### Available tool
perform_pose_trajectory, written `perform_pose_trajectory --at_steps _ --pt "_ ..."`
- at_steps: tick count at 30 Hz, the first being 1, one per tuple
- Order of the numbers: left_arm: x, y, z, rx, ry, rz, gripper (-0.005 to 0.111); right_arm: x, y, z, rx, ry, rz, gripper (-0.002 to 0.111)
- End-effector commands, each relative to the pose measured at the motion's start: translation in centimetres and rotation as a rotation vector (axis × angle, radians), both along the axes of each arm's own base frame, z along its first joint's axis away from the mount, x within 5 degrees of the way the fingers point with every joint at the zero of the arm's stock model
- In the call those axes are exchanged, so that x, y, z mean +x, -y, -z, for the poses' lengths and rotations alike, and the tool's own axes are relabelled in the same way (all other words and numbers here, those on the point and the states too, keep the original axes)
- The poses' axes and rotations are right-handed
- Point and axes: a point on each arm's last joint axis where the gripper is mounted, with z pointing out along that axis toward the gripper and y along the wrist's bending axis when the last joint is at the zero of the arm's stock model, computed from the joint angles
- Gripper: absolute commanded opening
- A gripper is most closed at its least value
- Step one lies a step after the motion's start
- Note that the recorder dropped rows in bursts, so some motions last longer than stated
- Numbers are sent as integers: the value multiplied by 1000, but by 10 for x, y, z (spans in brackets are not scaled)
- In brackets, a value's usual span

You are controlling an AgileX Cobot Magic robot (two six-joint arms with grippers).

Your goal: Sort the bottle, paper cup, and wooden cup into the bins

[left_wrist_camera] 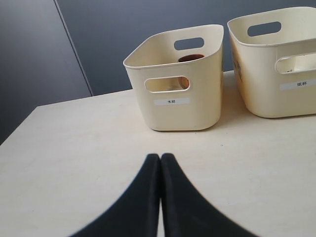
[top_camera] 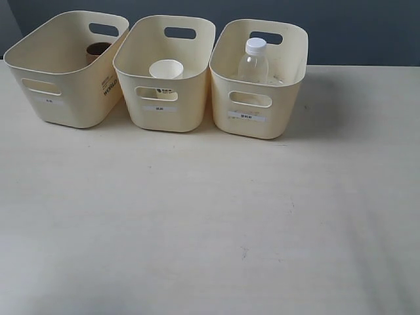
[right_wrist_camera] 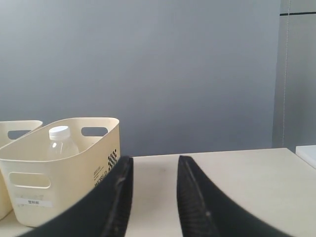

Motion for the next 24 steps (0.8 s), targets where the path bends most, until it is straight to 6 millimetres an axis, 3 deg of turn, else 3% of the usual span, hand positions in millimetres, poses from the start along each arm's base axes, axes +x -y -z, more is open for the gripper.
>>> perform_pose_trajectory --at_steps 1,13,24 --pt "0 0 -2 -4 4 1 0 0 -2 2 -4 -3 -18 31" --pt "0 0 -2 -4 4 1 0 -1 -12 -3 -83 51 -120 31" --pt "0 0 -2 -4 4 1 0 0 -1 4 -67 -25 -1 31"
